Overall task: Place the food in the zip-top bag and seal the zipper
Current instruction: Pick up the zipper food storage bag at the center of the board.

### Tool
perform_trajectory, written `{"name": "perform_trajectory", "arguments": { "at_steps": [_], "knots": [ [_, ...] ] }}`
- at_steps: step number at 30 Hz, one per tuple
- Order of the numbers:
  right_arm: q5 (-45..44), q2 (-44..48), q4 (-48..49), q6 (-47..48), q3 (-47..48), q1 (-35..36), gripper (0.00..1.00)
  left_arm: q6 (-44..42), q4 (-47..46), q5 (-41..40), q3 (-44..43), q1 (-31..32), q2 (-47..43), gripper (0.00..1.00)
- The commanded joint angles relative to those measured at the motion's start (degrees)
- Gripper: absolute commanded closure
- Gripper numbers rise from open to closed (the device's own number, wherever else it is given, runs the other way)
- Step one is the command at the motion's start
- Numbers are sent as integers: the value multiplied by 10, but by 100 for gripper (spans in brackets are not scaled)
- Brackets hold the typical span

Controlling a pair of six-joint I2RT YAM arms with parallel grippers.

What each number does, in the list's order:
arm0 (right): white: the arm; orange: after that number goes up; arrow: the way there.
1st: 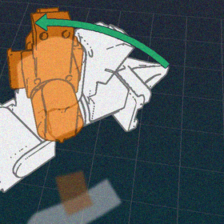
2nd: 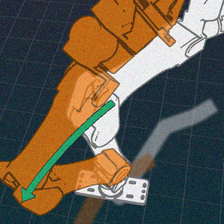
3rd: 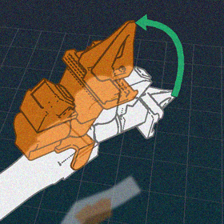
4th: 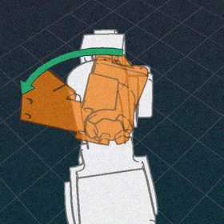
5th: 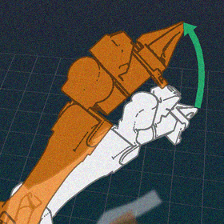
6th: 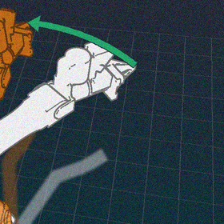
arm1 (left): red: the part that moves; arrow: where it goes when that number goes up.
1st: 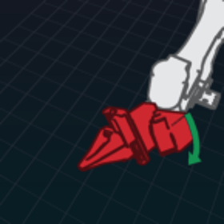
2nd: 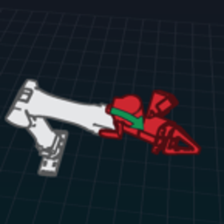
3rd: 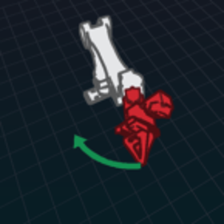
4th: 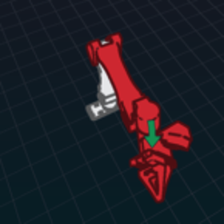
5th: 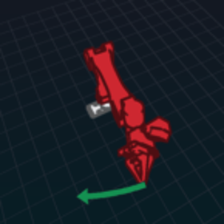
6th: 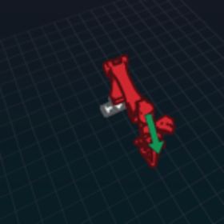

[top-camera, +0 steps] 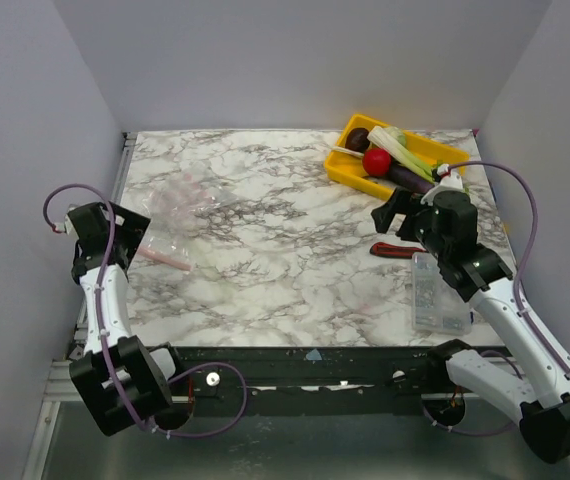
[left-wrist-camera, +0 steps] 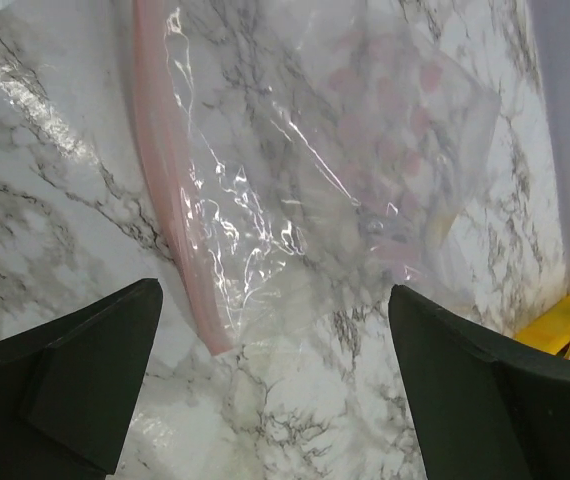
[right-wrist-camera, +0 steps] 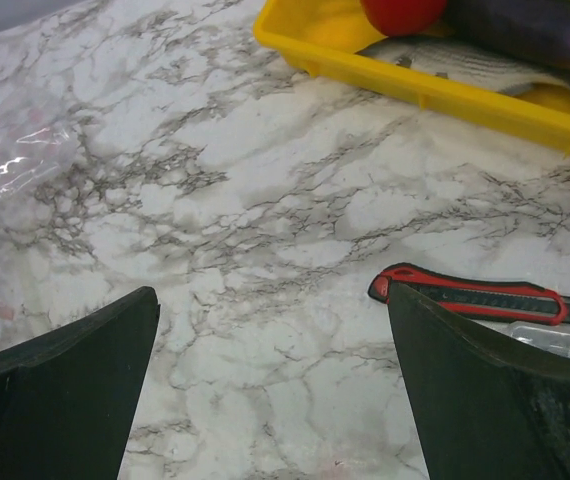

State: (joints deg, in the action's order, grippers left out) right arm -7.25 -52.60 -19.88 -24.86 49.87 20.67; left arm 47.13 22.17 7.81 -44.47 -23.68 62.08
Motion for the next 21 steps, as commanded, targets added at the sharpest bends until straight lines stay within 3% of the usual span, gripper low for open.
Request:
{"name": "perform_trajectory", "arguments": {
  "at_steps": [1,12,18,21],
  "knots": [
    [44,3,-6,-18,-7,0,0,55,-81,9,20,-24,25,1],
    [30,31,-20,-23,-6,0,0,110,-108,-47,38,-29,111,1],
    [19,36,-28,-17,-1,1,0,114,-162,-1,61,-29,162,2],
    [20,34,-29,-20,-2,1,0,106,-169,16,52,-30,186,8]
  ]
}}
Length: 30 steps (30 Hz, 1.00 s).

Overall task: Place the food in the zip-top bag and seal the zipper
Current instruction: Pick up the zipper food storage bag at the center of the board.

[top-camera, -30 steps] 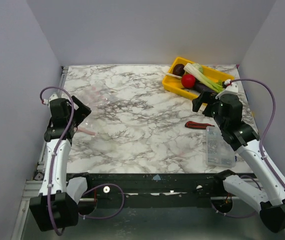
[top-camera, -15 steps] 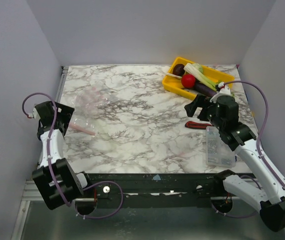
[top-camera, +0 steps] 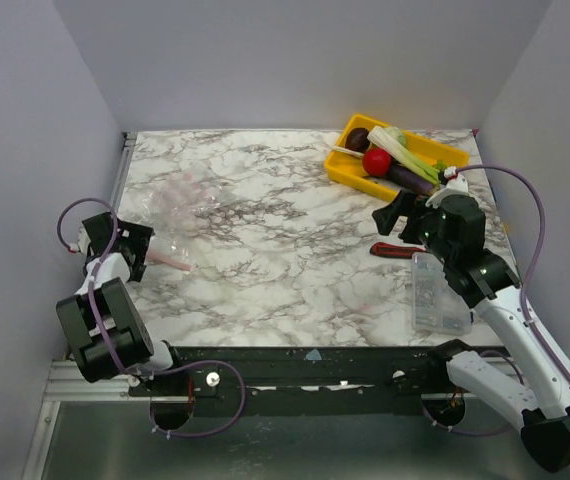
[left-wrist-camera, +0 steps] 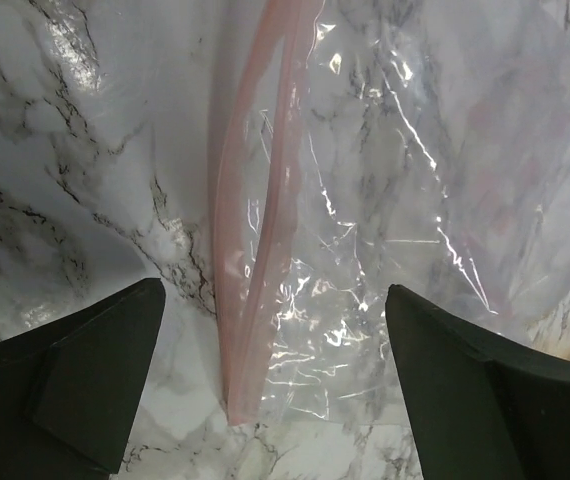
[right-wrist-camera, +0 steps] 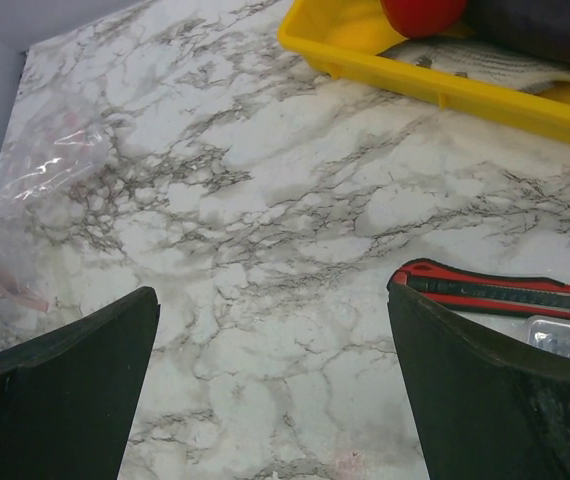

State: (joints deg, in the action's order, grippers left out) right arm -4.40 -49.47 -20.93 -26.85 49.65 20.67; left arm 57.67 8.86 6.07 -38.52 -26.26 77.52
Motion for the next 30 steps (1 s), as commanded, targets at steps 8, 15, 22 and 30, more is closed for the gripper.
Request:
{"name": "perform_trajectory", "arguments": {
  "at_steps": [8,15,22,30],
  "knots": [
    [-10,8,-21,-12,-4,1,0,-9,-117,99,0,-3,70,50],
    [-5,-3,-23,-13,10,1,0,-2,-132,113,5,-2,74,59],
    [-1,-8,-27,-16,21,0,0,-5,-163,160,-2,-2,98,93],
    [9,-15,-28,-19,7,0,0,-42,-150,187,-9,4,53,100]
  ]
}}
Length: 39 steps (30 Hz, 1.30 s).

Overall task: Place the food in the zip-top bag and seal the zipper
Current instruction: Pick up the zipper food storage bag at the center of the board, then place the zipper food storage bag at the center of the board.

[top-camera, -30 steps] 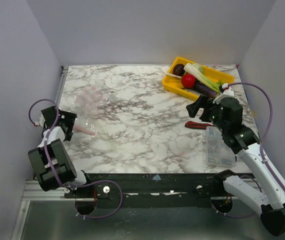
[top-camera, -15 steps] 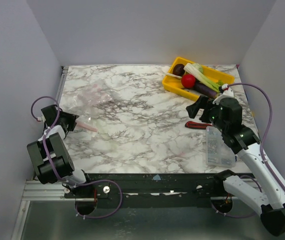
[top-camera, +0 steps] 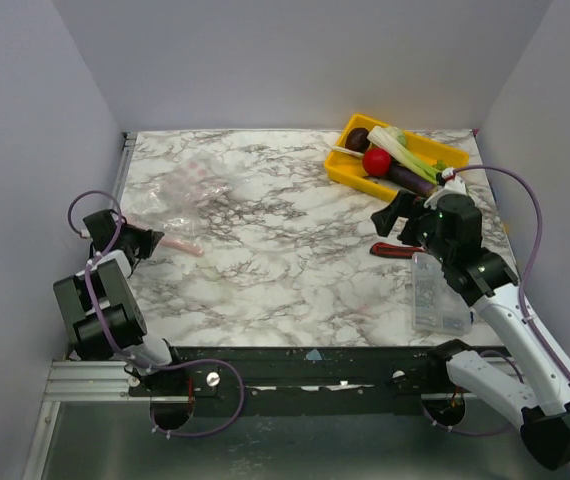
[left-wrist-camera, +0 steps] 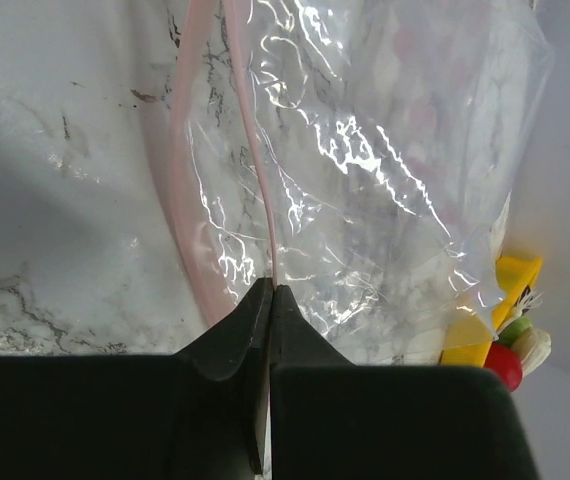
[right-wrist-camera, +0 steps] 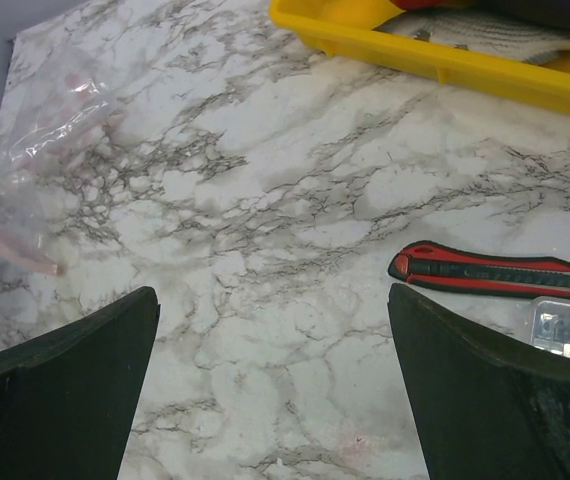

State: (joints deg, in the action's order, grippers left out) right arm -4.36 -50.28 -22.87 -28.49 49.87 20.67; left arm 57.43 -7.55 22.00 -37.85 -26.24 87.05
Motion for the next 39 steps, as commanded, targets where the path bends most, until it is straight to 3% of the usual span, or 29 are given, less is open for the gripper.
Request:
{"name": "perform_trajectory", "arguments": {
  "at_steps": [1,4,11,18,22,26,29,35,39],
  "knots": [
    [9,-11,-11,-3,4,1,0,-58,39,17,-24,13,-59,100],
    [8,-21,-21,-30,-1,1,0,-108,120,-43,-56,62,-125,100],
    [104,-38,4,-42,-24,0,0,-213,292,-326,-160,242,-279,100],
    [211,-71,59,-18,10,20,0,-193,369,-324,-232,310,-360,100],
    [196,-98,91,-33,25,76,0,-214,410,-307,-262,384,-346,100],
    [224,-103,177,-102,-22,89,0,-317,475,-431,-315,519,-285,100],
    [191,-85,203,-136,-56,89,0,-368,534,-452,-359,590,-203,100],
    [24,-24,126,-151,-83,87,0,-383,546,-380,-398,704,-88,100],
    [34,-17,108,-144,-92,87,4,-376,517,-259,-421,717,-42,100]
  ]
}}
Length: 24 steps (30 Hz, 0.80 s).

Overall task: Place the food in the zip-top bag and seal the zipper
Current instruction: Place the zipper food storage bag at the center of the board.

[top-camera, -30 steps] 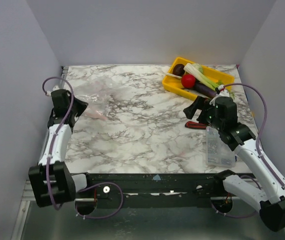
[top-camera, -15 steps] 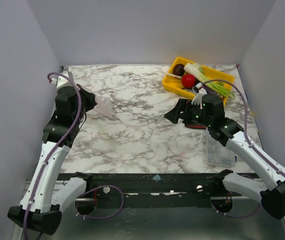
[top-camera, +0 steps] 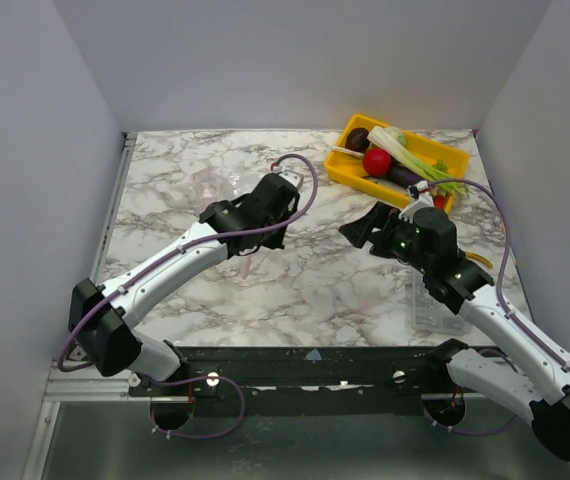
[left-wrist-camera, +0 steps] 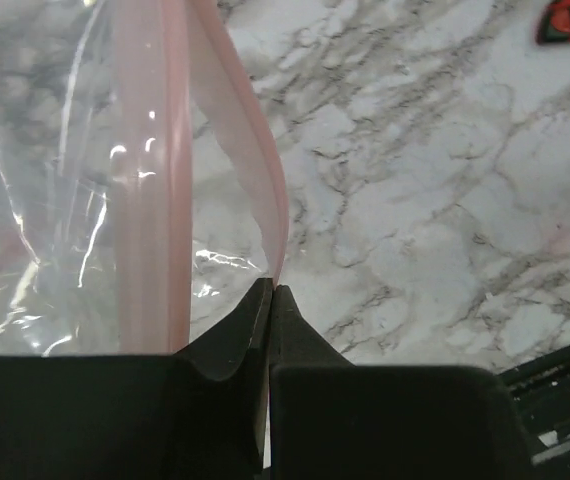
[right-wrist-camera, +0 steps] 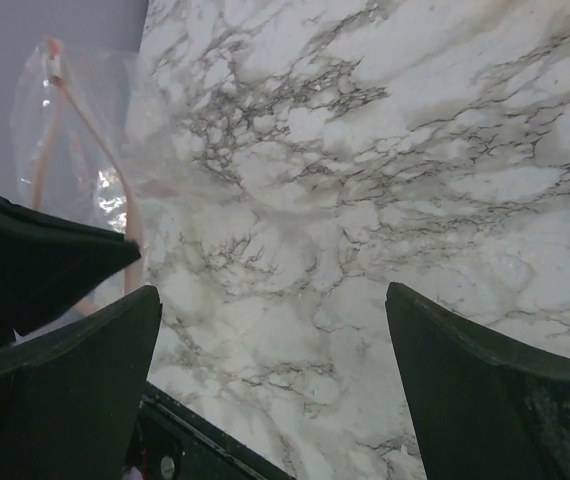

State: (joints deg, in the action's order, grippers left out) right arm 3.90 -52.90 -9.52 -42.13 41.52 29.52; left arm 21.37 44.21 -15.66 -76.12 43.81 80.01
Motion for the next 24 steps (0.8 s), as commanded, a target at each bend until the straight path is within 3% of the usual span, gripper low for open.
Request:
{"name": "perform_trajectory", "arguments": {
  "at_steps": [1,11,17,24],
  "knots": [
    [-51,8,-35,-12,-11,-1,4,-15,-10,149,-40,17,36,100],
    [-184,102,-87,-82,-75,-1,19,-11,-28,305,-63,17,128,99],
    [-189,114,-99,-75,-77,-1,19,-34,-55,356,-44,17,108,51],
    [-119,69,-77,-92,-94,-1,19,-81,-35,302,-44,17,75,44]
  ]
}}
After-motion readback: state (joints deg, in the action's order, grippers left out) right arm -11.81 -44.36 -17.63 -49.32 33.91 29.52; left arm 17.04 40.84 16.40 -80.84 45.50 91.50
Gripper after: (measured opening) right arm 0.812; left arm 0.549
